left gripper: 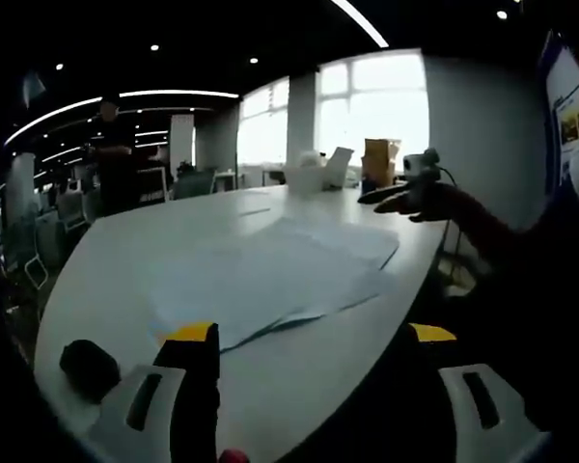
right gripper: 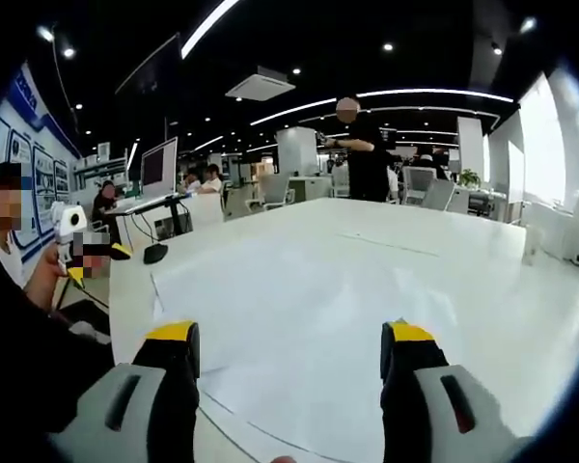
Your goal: Organize the stack of printing papers by aligning and flattening the scattered papers on the table
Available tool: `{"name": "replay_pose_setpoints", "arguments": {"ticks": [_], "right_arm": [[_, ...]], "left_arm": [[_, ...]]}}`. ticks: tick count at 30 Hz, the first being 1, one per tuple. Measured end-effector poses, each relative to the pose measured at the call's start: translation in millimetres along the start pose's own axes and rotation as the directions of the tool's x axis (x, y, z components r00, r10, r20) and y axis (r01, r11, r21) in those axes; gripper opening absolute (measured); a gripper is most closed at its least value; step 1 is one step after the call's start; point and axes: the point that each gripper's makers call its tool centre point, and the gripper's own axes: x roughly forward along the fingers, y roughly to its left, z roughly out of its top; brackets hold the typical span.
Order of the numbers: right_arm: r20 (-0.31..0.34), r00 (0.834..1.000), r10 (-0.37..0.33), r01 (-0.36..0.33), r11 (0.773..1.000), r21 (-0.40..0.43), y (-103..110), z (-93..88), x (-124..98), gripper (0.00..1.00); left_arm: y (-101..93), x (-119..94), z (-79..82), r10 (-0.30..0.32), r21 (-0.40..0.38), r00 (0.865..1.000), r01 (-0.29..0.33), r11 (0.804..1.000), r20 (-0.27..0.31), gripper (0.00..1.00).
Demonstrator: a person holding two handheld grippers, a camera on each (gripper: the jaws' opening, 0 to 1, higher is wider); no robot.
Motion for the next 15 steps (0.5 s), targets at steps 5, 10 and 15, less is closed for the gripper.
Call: {"name": "replay_pose_setpoints", "arguments": {"ticks": [5, 10, 15], "right_arm": [[0.001, 1.0, 0.001, -0.001, 1.0, 0.0, 1.2, 0.7, 1.6, 0.72], [-0.001, 1.0, 0.001, -0.001, 1.0, 0.005, 0.9, -0.4, 5.2, 0.72], [-0.006, 1.0, 0.005, -0.005, 1.0, 0.005, -1.1, -1.4, 9.1, 0.72]], "left_arm": [[0.6, 0.0, 0.0, 0.0, -0.001, 1.0, 0.0, 1.0, 0.001, 0.81], [1.2, 0.3, -2.7, 0.001, -0.005, 1.0, -0.001, 1.0, -0.002, 0.81], [1.4, 0.5, -4.8, -0.001, -0.008, 1.0, 0.0, 1.0, -0.005, 0.81]]}}
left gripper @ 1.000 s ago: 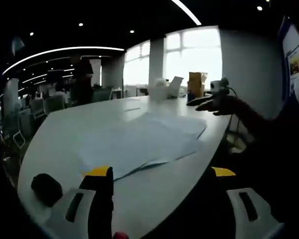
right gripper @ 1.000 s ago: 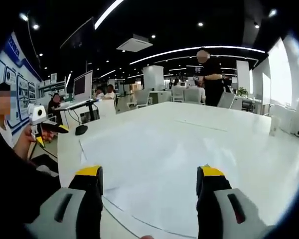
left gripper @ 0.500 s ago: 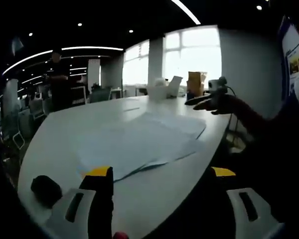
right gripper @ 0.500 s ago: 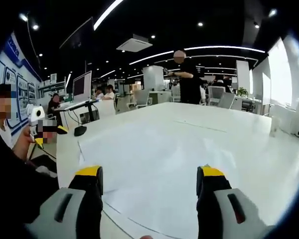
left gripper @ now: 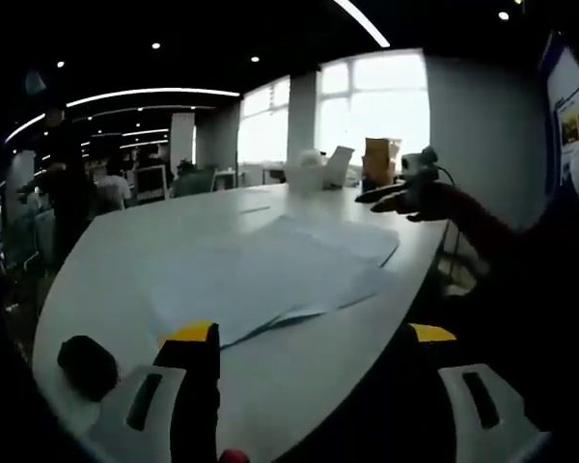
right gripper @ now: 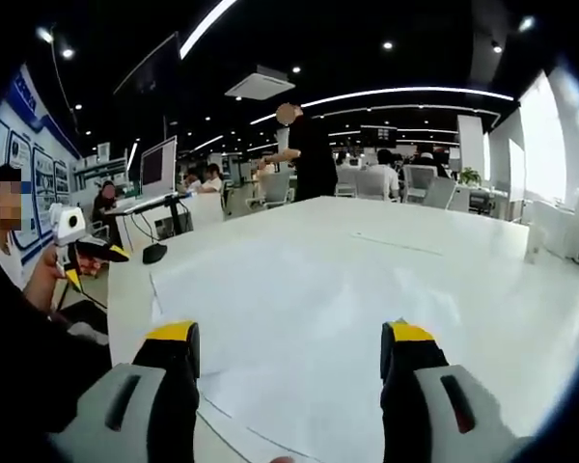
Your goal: Organize the stack of printing papers by aligning and flattening the scattered papers on the table
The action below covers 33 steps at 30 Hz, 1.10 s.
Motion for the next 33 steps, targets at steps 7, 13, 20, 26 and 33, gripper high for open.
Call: {"name": "replay_pose_setpoints", "arguments": {"ticks": [7, 13, 20, 26, 33], "right_arm": [[0.001, 1.0, 0.001, -0.001, 1.0, 0.0, -2, 1.4, 5, 0.72], [0.001, 1.0, 0.002, -0.002, 1.0, 0.002, -3, 1.2, 8, 0.72], [-0.002, 1.0, -0.003, 0.003, 1.0, 0.01, -5, -1.5, 10, 0.72], [-0.006, 1.0, -0.006, 0.006, 1.0, 0.014, -7, -3.5, 11, 0.72], [-0.016, 1.0, -0.008, 0.008, 1.0, 0.013, -9, -5.2, 15, 0.72]], "left_arm": [[0.7, 0, -0.1, 0.001, -0.002, 1.0, -0.001, 1.0, 0.002, 0.81], [-0.9, 1, 0.1, 0.0, -0.001, 1.0, 0.0, 1.0, 0.001, 0.81], [-1.8, 1, 1.0, -0.001, 0.0, 1.0, 0.001, 1.0, 0.002, 0.81], [-1.8, 2, 0.5, -0.003, 0.001, 1.0, 0.003, 1.0, 0.0, 0.81], [-1.5, 3, 0.7, -0.007, 0.001, 1.0, 0.007, 1.0, -0.003, 0.81]]}}
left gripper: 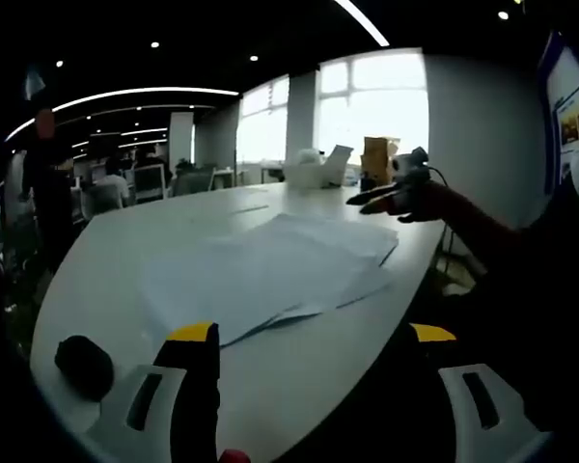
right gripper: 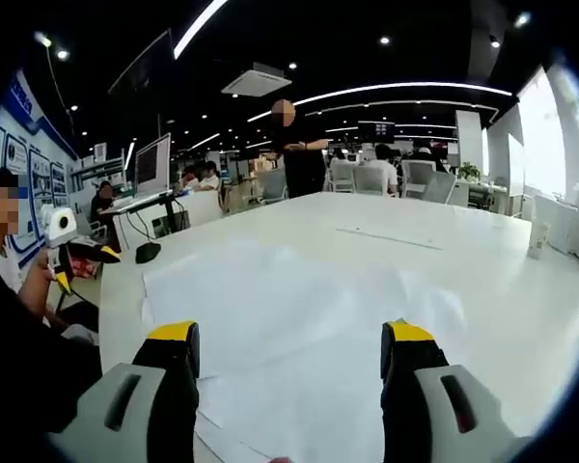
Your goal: Organize the stack of printing papers by aligning and flattening the scattered papers on the table
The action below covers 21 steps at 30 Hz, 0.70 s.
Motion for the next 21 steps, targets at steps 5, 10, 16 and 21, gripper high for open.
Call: {"name": "replay_pose_setpoints", "arguments": {"ticks": [5, 10, 16, 21], "right_arm": [[-0.003, 1.0, -0.001, 0.001, 1.0, -0.002, 1, 0.9, 2, 0.72], [-0.007, 1.0, 0.001, -0.001, 1.0, -0.005, 1, 1.7, 5, 0.72], [-0.018, 1.0, 0.0, 0.0, 1.0, -0.006, 5, -0.3, 10, 0.72], [-0.026, 1.0, 0.002, -0.002, 1.0, -0.005, 6, -1.3, 15, 0.72]], "left_arm": [[-0.5, 0, 2.0, 0.0, 0.002, 1.0, 0.0, 1.0, 0.003, 0.81], [-2.6, 0, 2.2, -0.002, 0.005, 1.0, 0.002, 1.0, 0.001, 0.81], [-4.4, 1, 2.2, -0.004, 0.006, 1.0, 0.004, 1.0, -0.001, 0.81], [-6.2, 2, 3.7, -0.006, 0.008, 1.0, 0.006, 1.0, -0.001, 0.81]]}}
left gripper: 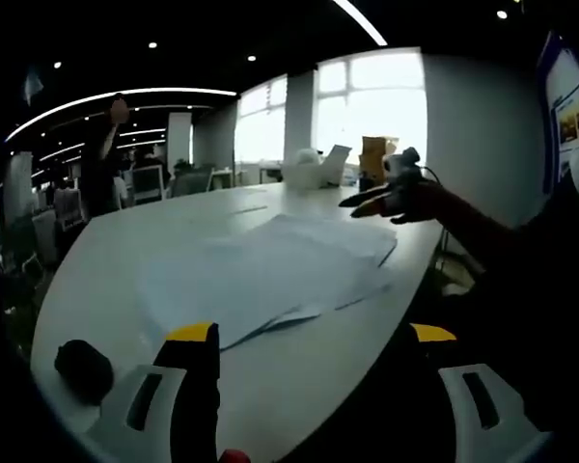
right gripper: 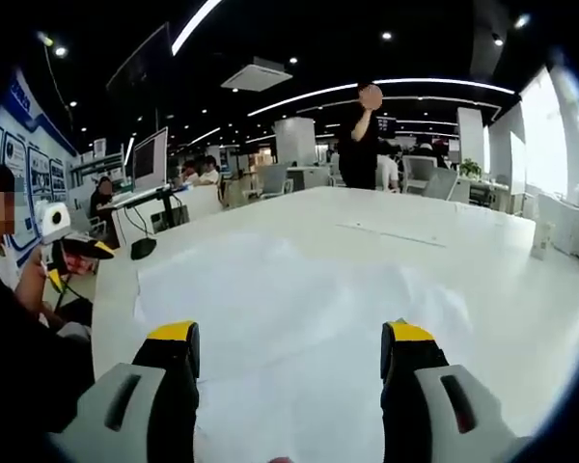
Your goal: Organize the stack of printing papers by aligning and flattening the scattered papers on the table
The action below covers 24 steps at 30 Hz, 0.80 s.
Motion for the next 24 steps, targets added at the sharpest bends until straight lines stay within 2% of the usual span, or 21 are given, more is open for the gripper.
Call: {"name": "replay_pose_setpoints", "arguments": {"ticks": [11, 24], "right_arm": [[-0.013, 1.0, 0.002, -0.002, 1.0, 0.0, 11, -4.8, 5, 0.72], [-0.015, 1.0, -0.007, 0.007, 1.0, 0.014, 10, -9.5, 8, 0.72]], "left_arm": [[-6.5, 5, -0.4, -0.011, 0.003, 1.0, 0.011, 1.0, -0.003, 0.81], [-9.4, 6, -4.8, -0.012, -0.006, 1.0, 0.012, 1.0, -0.004, 0.81]]}}
